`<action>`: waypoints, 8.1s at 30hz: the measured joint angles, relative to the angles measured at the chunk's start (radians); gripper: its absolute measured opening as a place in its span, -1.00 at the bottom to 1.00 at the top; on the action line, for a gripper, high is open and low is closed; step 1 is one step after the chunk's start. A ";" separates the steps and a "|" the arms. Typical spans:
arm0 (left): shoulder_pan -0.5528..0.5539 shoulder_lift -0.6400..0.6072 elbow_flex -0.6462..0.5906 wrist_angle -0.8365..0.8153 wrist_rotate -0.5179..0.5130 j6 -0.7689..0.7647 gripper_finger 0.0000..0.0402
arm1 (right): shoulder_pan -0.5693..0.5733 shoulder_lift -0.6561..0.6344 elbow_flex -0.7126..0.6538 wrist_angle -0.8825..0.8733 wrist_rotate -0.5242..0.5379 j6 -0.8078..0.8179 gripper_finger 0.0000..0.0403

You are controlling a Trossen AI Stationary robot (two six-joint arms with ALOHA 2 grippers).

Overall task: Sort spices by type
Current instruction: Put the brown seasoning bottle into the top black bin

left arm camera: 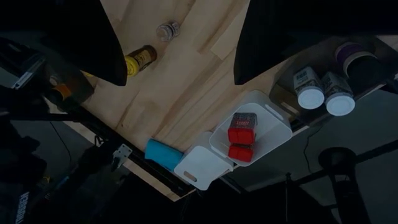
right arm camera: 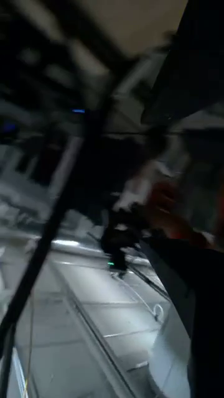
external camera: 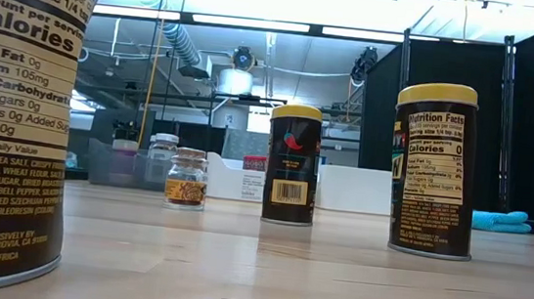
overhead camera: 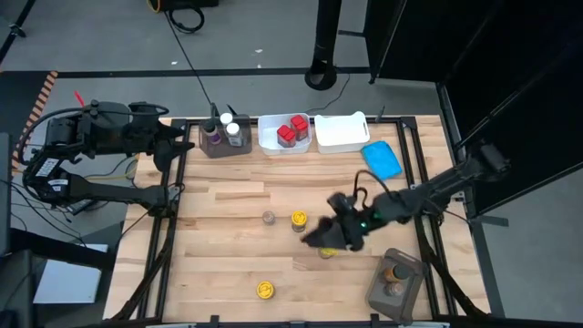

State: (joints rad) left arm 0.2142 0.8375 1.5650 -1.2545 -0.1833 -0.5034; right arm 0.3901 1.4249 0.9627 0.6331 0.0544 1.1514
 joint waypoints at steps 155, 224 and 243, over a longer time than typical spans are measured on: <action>0.000 0.000 0.000 0.003 -0.071 0.030 0.50 | -0.328 0.930 0.977 -1.353 0.027 -1.067 -0.03; 0.000 0.000 0.000 0.002 -0.071 0.027 0.50 | -0.273 0.812 1.394 -1.867 -0.022 -0.989 -0.03; 0.000 0.000 0.000 -0.001 -0.071 0.031 0.50 | -0.122 0.750 1.394 -2.107 -0.018 -0.840 -0.03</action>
State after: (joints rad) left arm 0.2139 0.8375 1.5650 -1.2556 -0.2543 -0.4721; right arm 0.2677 2.1751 2.3566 -1.4741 0.0364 0.3115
